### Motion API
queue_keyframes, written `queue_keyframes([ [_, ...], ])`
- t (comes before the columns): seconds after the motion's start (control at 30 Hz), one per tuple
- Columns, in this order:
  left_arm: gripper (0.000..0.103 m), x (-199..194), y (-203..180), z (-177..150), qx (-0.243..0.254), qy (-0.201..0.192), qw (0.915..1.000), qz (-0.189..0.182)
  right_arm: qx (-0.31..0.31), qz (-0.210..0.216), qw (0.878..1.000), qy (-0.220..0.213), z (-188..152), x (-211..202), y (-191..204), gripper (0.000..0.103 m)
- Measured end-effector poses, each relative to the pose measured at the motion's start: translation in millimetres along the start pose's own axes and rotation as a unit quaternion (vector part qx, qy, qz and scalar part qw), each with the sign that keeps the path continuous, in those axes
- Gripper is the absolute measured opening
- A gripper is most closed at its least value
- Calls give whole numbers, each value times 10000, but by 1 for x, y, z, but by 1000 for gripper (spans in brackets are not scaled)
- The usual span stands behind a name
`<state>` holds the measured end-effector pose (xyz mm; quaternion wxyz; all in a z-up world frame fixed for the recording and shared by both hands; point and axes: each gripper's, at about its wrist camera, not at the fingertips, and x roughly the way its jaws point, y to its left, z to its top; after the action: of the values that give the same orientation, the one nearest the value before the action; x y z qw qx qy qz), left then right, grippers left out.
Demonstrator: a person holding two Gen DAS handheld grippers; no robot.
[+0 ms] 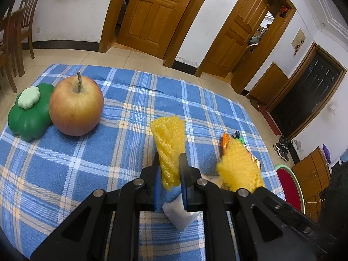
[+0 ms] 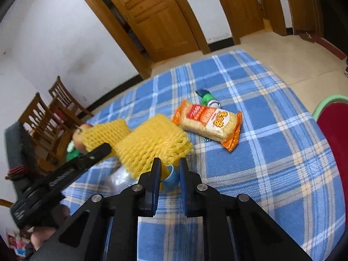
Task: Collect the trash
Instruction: 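Carry both yellow foam nets over the red bucket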
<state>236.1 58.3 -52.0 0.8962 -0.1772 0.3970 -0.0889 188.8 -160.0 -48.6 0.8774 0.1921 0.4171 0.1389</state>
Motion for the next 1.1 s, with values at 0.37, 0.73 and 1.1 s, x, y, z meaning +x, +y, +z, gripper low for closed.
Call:
queue_keyframes([
  [0.37,14,-9,-11,0,133,-78,9998,-111,91,-575,9983,37,-33,-45,-31,16],
  [0.73,14,-40,-40,-16,465,-123,9985,-250,338,-642,9973,139,-39,-66,-56,35],
  [1.1,14,-68,-57,-31,569,-161,9977,-335,618,-838,9928,592,-20,-39,-80,40],
])
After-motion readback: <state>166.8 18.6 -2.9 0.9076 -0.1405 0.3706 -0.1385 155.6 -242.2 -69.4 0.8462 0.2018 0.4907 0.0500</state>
